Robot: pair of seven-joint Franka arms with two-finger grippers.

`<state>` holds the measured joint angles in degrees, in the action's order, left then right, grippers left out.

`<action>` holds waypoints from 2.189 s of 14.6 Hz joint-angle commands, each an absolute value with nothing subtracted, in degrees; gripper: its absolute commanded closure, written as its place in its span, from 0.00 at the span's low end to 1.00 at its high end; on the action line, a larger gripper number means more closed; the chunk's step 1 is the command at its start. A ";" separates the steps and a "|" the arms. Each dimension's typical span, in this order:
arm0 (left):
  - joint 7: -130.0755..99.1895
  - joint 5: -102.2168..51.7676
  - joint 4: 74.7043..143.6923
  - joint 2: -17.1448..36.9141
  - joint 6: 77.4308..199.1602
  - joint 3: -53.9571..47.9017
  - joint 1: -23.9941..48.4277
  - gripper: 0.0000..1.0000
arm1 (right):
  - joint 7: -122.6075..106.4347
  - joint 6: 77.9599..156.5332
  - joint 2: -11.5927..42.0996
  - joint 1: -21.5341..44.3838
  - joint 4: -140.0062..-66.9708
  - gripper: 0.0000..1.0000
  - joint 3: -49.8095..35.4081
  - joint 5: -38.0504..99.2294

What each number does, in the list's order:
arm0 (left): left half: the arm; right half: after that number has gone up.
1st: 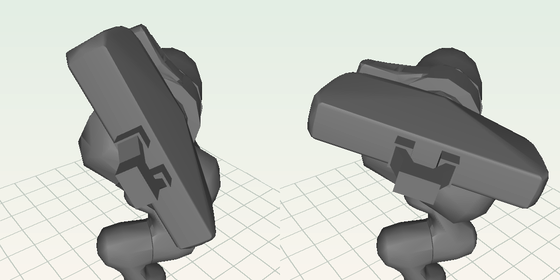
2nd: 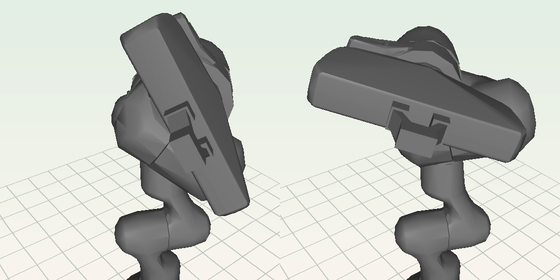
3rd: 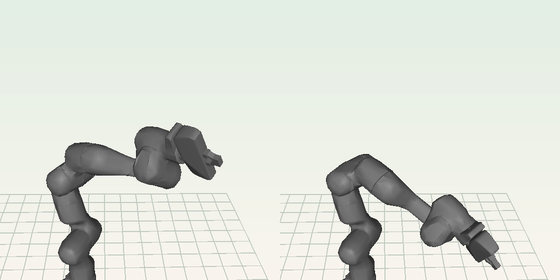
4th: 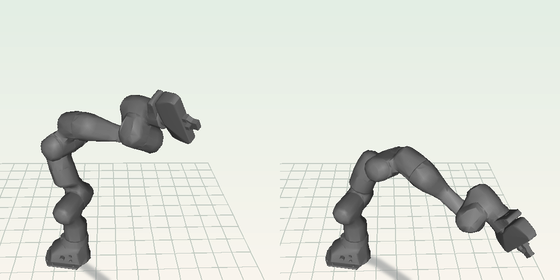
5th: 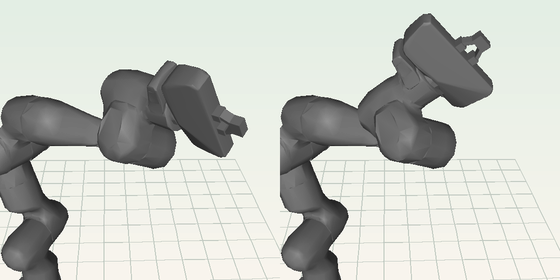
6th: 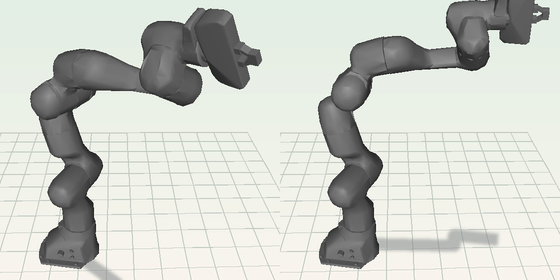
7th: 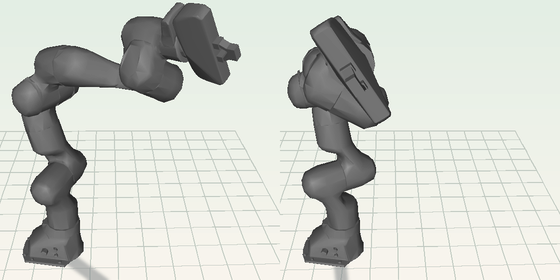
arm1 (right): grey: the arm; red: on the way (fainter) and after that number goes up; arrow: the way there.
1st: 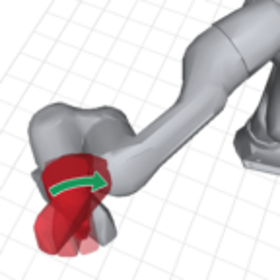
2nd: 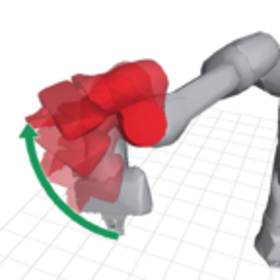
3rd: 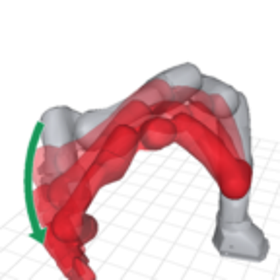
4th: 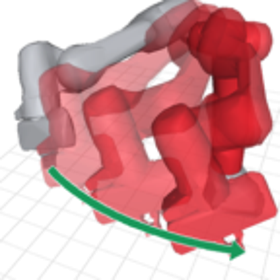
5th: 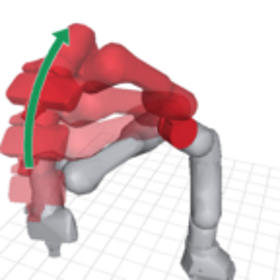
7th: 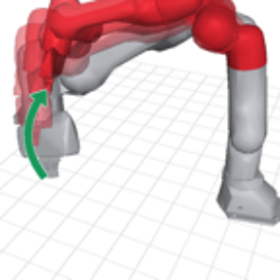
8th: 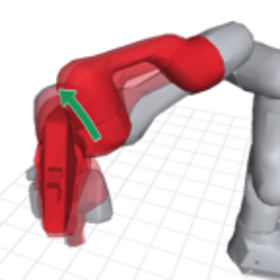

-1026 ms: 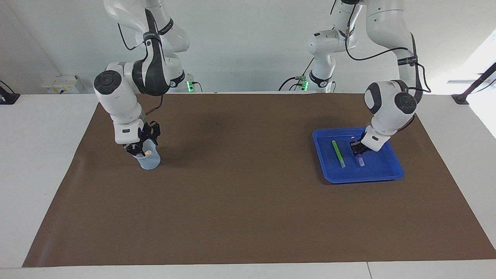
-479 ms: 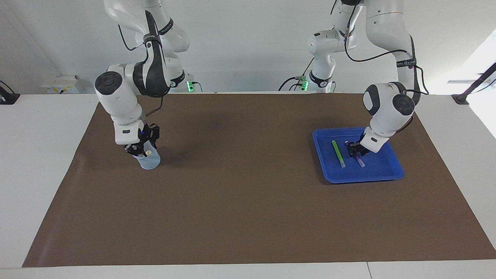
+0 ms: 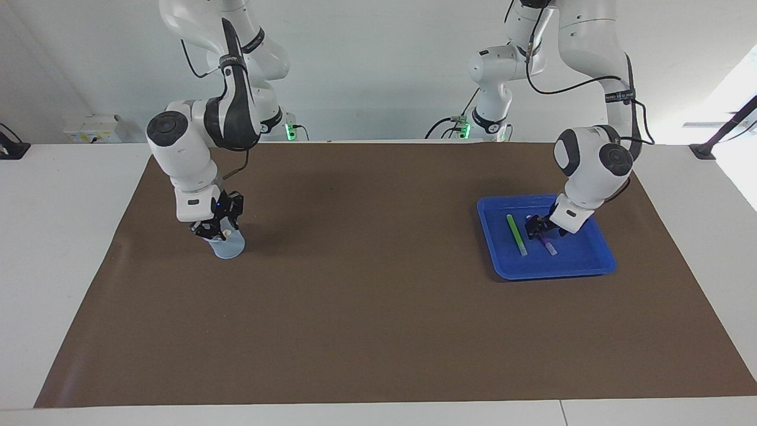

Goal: Right arm passes pens to left for tray arrangement
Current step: 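Grasp the yellow pen in the cup with the right gripper, then lift the yellow pen with the right gripper while the left gripper opens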

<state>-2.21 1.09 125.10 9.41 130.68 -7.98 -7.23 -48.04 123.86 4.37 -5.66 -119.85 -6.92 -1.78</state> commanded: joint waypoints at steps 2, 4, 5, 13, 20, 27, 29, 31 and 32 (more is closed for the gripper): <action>-3.34 2.29 125.68 9.40 131.84 -8.09 -7.56 0.00 | -48.60 125.07 3.08 -6.50 -121.64 0.68 -7.38 -2.90; -3.25 2.29 125.68 9.40 131.75 -8.09 -7.56 0.00 | -48.60 124.98 3.08 -6.50 -121.64 0.74 -7.38 -2.90; -3.34 2.29 125.34 9.40 131.66 -8.09 -7.56 0.00 | -48.60 124.81 3.08 -6.50 -121.64 0.82 -7.38 -2.90; -3.69 1.50 115.42 9.84 118.33 -8.35 -6.95 0.00 | -48.60 112.26 4.22 -6.68 -110.59 1.00 -7.38 -2.73; -15.70 -3.85 100.83 8.09 97.49 -8.88 -2.73 0.00 | -30.27 95.29 -1.49 -5.71 -97.48 1.00 -7.65 6.82; -47.94 -19.32 96.50 1.41 91.58 -14.66 -2.02 0.00 | 7.86 97.37 -2.90 3.06 -98.08 1.00 -7.73 23.28; -56.47 -22.74 96.68 0.70 92.37 -16.78 -1.93 0.00 | 16.83 102.02 -3.42 5.87 -99.05 1.00 -7.73 25.13; -66.30 -27.92 96.85 0.18 93.25 -18.28 -1.67 0.00 | 24.83 105.80 -3.69 8.95 -99.84 1.00 -7.82 26.28; -72.80 -29.78 97.12 -0.35 94.38 -18.72 -1.58 0.00 | 28.01 108.52 -3.69 10.79 -100.28 1.00 -7.82 26.28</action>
